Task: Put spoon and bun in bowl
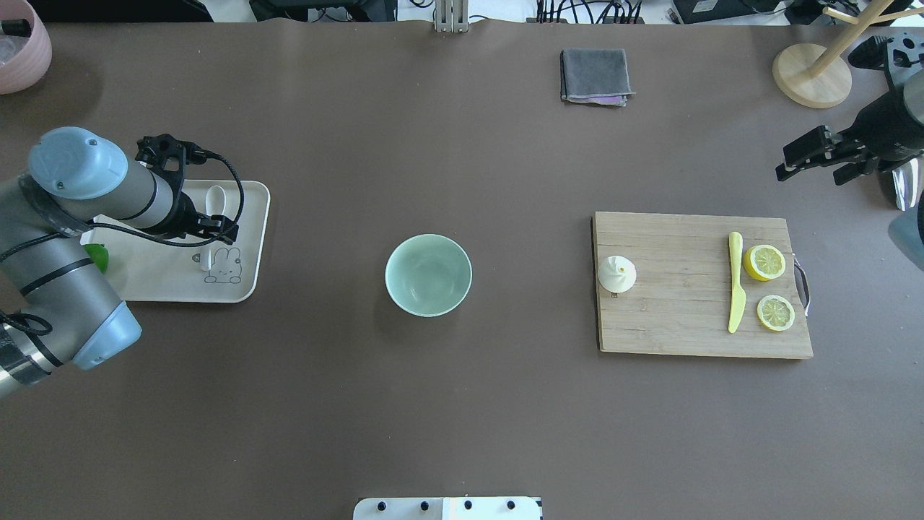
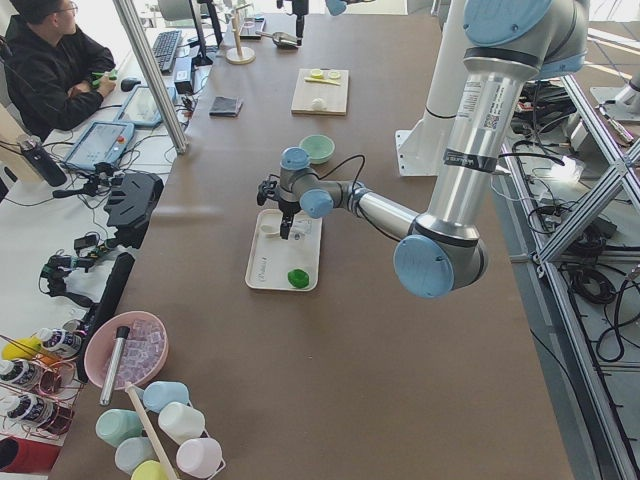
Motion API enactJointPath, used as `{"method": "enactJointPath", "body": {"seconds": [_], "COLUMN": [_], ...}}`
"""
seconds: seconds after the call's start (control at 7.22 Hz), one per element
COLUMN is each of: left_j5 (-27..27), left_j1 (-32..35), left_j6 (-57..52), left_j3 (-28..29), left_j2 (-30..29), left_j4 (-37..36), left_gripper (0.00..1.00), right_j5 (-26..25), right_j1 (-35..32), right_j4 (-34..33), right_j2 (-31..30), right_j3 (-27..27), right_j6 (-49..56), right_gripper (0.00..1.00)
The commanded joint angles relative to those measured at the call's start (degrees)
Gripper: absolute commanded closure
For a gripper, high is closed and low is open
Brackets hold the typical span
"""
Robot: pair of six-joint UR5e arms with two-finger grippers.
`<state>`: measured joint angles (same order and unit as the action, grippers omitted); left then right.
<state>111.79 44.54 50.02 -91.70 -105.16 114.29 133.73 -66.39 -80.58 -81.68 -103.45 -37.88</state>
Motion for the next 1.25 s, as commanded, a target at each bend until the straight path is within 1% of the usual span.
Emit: {"method": "enactJointPath", "body": {"seconds": [0.0,0.14,0.28,0.42,0.55,0.69,0.83,0.97,1.11], "left_j5": [0.1,-0.1,-0.1,0.2,1.0,3.9,8.1,10.9,10.6], "left_j1": [-0.1,-0.1,-0.1,0.1,0.7,3.7,7.8,9.9,9.8], "left_j6": [0.0,-0.2,-0.1,-0.1,-0.3,-0.6,-0.6,-0.4,0.8], "left_j3": [0.0,0.1,-0.8,-2.5,-7.6,-12.1,-15.4,-15.7,-15.1], "left_j2": [0.2,0.4,0.7,0.8,3.1,3.9,3.3,1.6,-0.6], "left_j4": [0.0,0.0,-0.1,-0.6,-1.5,-4.8,-7.8,-10.2,-10.4], "left_gripper": [0.76,0.93,1.0,1.0,1.0,1.0,1.0,1.0,1.0], "right_j5": [-0.7,-0.8,-0.8,-0.8,-0.8,-1.3,-4.1,-6.9,-8.6], "right_j1": [0.4,0.6,0.7,0.9,1.4,2.9,6.2,11.0,14.6], "right_j4": [0.2,0.2,0.2,0.2,0.2,0.2,0.2,0.3,1.0], "right_j2": [0.3,0.3,0.3,0.4,0.7,1.6,2.0,2.1,3.4], "right_j3": [0.0,0.0,0.0,0.0,0.0,0.0,-1.6,-3.9,-4.9], "right_j6": [-0.4,-0.6,-0.6,-0.6,-1.4,-3.4,-7.1,-13.2,-18.7], "right_gripper": [0.0,0.0,0.0,0.0,0.0,0.0,0.0,0.0,0.0]}}
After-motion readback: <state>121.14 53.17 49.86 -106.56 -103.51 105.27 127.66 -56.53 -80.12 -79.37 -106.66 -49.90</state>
